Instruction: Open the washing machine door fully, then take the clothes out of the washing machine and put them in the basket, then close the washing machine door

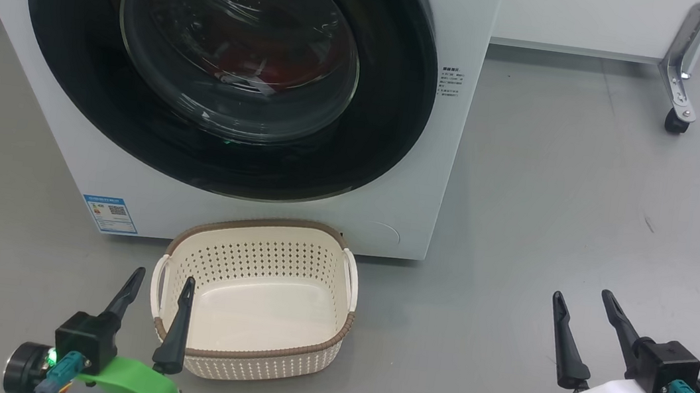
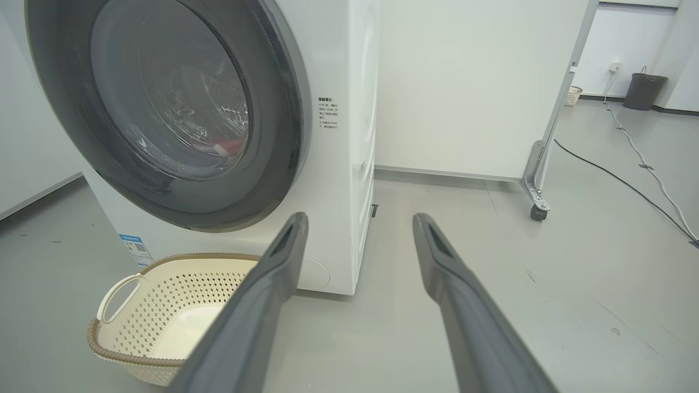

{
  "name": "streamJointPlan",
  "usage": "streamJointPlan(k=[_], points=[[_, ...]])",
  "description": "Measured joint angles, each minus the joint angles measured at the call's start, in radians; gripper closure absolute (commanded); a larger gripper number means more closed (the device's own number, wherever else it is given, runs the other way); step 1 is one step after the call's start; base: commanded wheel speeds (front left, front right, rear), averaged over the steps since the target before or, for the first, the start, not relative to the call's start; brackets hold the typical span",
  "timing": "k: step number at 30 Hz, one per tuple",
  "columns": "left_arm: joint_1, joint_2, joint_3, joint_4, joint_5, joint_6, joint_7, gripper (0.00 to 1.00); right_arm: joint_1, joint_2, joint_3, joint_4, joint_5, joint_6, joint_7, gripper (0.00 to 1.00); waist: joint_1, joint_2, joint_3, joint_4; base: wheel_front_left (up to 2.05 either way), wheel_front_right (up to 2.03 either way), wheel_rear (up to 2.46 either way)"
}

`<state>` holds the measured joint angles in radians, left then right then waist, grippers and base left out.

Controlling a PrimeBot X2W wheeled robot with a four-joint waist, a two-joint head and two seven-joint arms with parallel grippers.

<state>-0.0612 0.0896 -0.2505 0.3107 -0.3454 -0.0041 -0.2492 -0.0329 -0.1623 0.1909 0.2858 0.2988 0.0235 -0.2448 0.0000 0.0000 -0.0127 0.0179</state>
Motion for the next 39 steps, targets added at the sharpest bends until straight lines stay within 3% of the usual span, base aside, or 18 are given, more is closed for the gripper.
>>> streamJointPlan(k=[29,30,31,32,33,39], points=[[-0.027,-0.01,0.01,0.026,0.003,0.008,0.0,0.0,0.018,0.035,-0.057,0.0,-0.01,0.006,0.0,0.0,0.0,0.0,0.007,-0.004,0.0,0.0,0.0],[-0.027,-0.01,0.01,0.028,0.003,0.008,0.0,0.0,0.018,0.036,-0.058,0.0,-0.01,0.006,0.0,0.14,0.0,0.0,0.007,-0.004,0.0,0.0,0.0],[-0.028,-0.01,0.01,0.029,0.004,0.008,0.0,0.0,0.018,0.036,-0.06,0.0,-0.011,0.006,0.0,0.62,0.0,0.0,0.007,-0.004,0.0,0.0,0.0],[-0.028,-0.01,0.01,0.03,0.004,0.008,0.0,0.0,0.018,0.037,-0.061,0.0,-0.011,0.007,0.0,0.92,0.0,0.0,0.008,-0.003,0.0,0.0,0.0],[-0.029,-0.011,0.011,0.031,0.004,0.008,0.0,0.0,0.018,0.039,-0.063,0.001,-0.011,0.011,0.0,1.0,0.0,0.0,0.008,-0.003,0.0,0.0,0.0],[-0.031,-0.012,0.012,0.036,0.011,0.009,0.0,0.0,0.018,0.045,-0.067,0.003,-0.011,0.02,0.0,1.0,0.0,0.0,0.009,0.0,0.0,0.0,0.0]])
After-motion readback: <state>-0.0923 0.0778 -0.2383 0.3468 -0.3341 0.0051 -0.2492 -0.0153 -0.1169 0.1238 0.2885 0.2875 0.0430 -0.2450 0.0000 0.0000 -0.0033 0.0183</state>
